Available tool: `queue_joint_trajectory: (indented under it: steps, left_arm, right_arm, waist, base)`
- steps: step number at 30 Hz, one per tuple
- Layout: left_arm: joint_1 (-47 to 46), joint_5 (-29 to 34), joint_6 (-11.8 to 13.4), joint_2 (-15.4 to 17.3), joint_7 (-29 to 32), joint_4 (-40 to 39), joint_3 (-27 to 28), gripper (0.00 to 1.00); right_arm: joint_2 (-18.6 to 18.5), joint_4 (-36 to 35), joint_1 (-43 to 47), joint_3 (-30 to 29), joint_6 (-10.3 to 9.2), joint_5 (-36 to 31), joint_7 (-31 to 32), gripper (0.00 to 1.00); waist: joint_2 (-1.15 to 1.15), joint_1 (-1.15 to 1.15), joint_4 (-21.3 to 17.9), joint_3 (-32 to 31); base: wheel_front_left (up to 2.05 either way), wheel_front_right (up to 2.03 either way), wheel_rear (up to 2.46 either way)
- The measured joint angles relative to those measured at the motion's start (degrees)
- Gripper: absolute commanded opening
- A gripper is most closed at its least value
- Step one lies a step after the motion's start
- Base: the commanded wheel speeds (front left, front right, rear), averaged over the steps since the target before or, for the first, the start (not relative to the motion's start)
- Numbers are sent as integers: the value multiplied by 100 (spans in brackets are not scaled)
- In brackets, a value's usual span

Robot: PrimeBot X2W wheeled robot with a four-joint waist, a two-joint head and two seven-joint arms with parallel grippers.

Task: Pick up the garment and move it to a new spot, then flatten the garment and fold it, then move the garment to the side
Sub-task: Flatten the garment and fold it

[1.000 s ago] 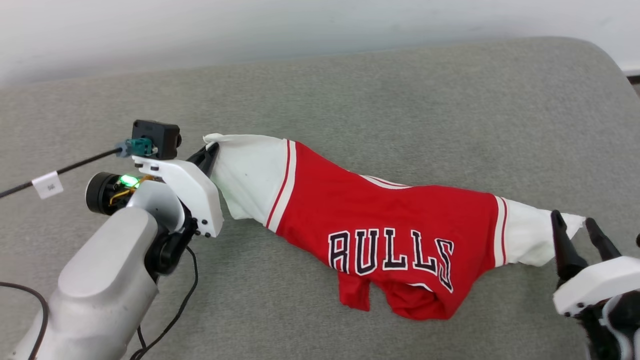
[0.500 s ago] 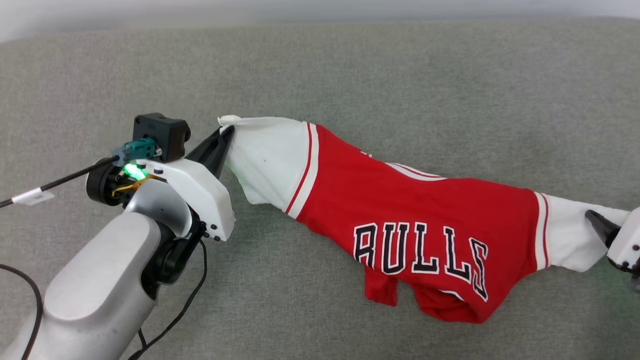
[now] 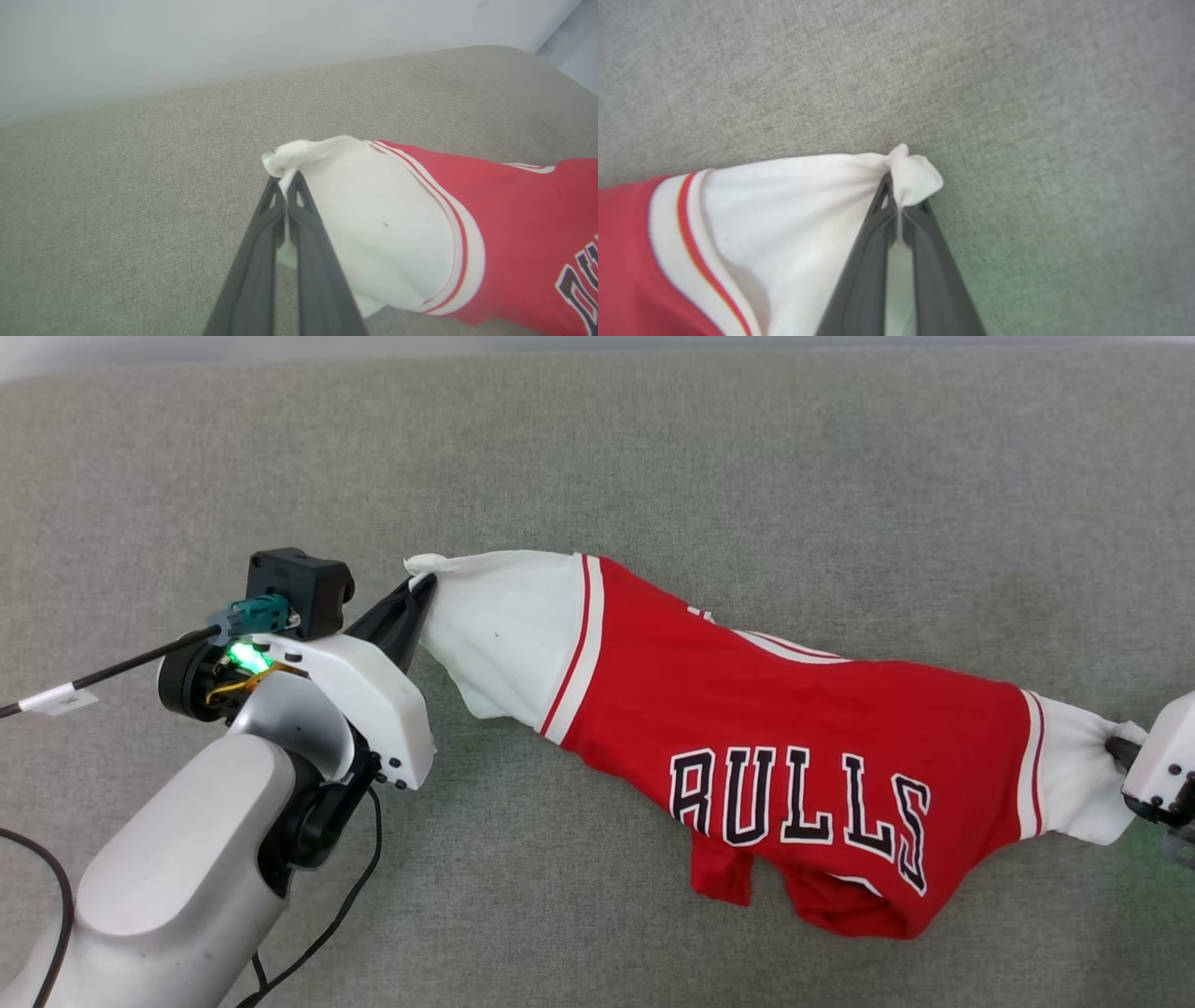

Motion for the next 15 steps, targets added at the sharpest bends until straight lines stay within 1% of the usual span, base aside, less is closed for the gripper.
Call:
queue_joint_trajectory:
  steps: [5,11,15]
  left_arm:
    - [49,-45,5,-10,-101,96,23,0]
    - [75,-54,104,-38,-405,257,154,0]
    - [7,-34,133,-48,-631,480,292,0]
  right_arm:
    - [-96,-27,56,286,1,-45,-477,0]
    - [-312,-355,15,660,2,-108,-1245,0]
    - [-396,-519,-149,968,2,-99,-1615,0]
  waist:
    - [0,0,-50,-263]
    - [0,0,-104,-716]
    - [0,0,-125,-1050]
  base:
    - [0,0,0]
    - [0,0,0]
    - [0,0,0]
